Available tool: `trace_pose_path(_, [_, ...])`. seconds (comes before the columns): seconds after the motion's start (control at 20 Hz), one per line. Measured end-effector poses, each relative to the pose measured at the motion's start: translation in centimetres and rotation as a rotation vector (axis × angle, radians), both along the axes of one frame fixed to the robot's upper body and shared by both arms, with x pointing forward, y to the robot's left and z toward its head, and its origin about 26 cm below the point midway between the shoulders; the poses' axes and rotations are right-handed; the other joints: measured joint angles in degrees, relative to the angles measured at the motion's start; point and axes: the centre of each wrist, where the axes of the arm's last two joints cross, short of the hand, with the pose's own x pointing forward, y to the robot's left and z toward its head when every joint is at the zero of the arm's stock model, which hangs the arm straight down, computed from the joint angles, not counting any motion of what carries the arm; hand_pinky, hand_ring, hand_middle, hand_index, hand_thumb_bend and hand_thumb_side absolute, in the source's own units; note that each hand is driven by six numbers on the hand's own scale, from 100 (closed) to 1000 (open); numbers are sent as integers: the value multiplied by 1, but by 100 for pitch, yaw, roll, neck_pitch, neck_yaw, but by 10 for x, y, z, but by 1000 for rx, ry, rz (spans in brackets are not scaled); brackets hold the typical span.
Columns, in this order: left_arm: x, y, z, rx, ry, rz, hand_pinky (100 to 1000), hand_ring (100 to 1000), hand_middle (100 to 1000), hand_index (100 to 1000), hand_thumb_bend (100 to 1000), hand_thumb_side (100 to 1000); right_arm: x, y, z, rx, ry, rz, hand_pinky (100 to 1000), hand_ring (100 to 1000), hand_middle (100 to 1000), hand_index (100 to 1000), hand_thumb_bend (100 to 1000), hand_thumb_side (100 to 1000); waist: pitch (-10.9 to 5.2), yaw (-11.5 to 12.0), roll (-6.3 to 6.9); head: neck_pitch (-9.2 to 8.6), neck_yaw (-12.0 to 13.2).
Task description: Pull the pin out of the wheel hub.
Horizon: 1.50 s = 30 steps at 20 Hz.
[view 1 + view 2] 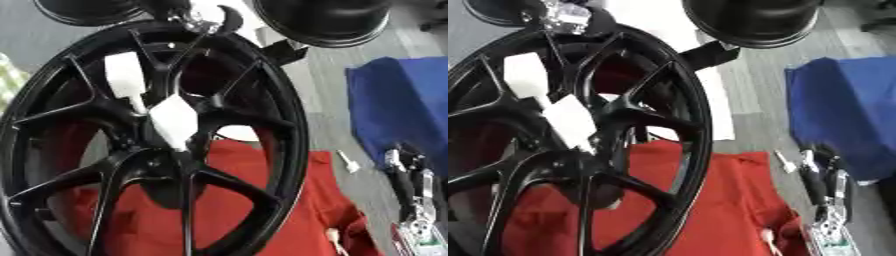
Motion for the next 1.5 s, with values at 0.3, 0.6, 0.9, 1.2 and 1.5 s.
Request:
trace_pose_path(0.3, [10,20,-6,28,-7,38,933,856,802,874,476,972,0,0,0,1,1,-3,681,845,695,852,221,556,29,7,16,1,-2])
trace_pose_path(0.6, [16,42,-13,36,10,71,943,865,810,882,511,1000,1,0,1,2,-1,-5,680,845,695,852,222,556,34,26,33,2,-7])
trace_pose_path(0.9, [19,57,-20,43,27,105,948,873,819,895,552,1000,1,0,2,2,-1,-7,680,846,696,853,222,557,37,28,35,3,-2])
trace_pose_path(1.2, [25,69,-28,57,46,136,954,878,824,900,593,1000,2,0,2,2,-1,-7,681,847,697,852,220,559,49,28,43,3,2])
trace_pose_path(1.5, [30,81,-37,75,52,172,958,883,829,905,641,1000,2,1,2,3,-1,-10,680,846,697,852,219,559,60,26,45,3,17])
